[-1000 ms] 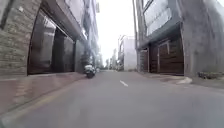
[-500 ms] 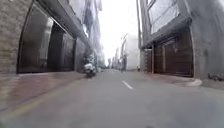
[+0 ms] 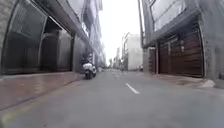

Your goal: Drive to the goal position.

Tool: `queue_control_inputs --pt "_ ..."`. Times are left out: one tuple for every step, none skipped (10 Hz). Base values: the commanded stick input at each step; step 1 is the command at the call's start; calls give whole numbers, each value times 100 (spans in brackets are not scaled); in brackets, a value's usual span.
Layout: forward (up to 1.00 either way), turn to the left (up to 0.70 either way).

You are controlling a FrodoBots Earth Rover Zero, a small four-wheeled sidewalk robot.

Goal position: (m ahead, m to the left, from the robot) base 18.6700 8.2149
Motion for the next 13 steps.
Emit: queue_control_inputs --pt "100 6" --pt "100 6" --pt "100 -1" --pt "100 -29" --pt "100 -34" --pt "100 -32" --pt "100 -13" --pt "100 6" --pt "100 6" --pt "100 6" --pt "100 6" --pt "100 6" --pt "100 6"
